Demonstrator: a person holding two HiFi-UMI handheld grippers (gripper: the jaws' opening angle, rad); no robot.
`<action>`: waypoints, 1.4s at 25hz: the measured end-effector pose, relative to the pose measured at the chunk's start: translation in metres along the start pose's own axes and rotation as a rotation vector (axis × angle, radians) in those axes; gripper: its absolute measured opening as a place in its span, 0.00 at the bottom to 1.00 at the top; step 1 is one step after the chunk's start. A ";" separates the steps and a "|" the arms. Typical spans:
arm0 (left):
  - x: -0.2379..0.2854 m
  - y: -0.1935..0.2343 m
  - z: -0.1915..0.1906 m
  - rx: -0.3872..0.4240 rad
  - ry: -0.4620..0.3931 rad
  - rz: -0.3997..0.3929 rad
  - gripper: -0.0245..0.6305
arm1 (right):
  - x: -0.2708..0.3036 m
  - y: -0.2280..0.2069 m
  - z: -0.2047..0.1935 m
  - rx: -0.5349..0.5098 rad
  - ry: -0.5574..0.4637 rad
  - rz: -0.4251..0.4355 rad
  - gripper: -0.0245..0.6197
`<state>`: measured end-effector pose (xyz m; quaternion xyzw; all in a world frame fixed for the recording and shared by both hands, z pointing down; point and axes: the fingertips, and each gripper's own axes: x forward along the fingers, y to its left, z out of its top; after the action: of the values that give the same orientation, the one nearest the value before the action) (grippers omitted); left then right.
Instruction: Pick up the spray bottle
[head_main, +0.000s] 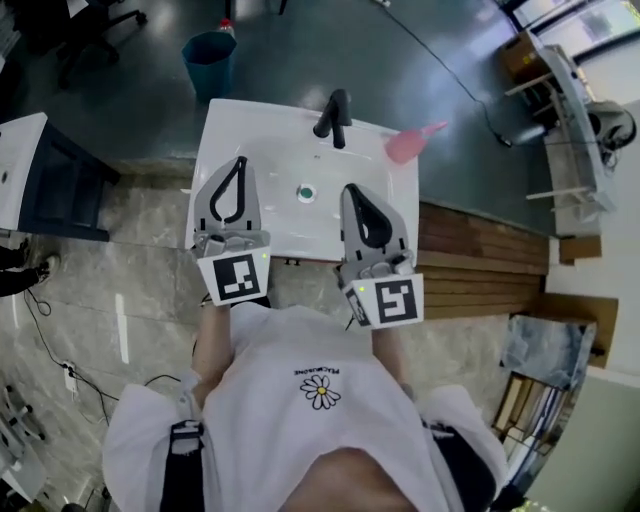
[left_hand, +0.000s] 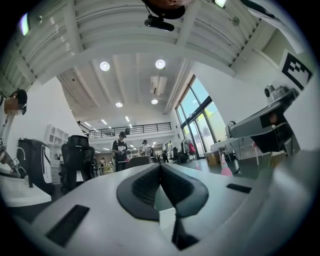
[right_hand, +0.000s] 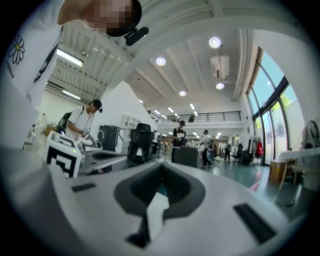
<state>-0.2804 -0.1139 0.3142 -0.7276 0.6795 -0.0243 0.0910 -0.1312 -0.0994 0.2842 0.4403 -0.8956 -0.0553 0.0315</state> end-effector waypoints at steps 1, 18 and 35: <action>0.001 -0.001 0.003 0.017 -0.012 -0.001 0.07 | 0.000 -0.004 -0.002 -0.001 -0.001 -0.003 0.08; 0.071 -0.024 -0.004 0.017 -0.037 -0.099 0.07 | 0.020 -0.074 -0.040 0.109 0.044 -0.185 0.08; 0.117 -0.099 0.035 -0.074 -0.102 -0.075 0.07 | 0.014 -0.168 -0.047 0.149 -0.011 -0.184 0.08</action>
<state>-0.1687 -0.2210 0.2860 -0.7556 0.6468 0.0342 0.0976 -0.0029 -0.2159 0.3099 0.5215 -0.8532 0.0062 -0.0112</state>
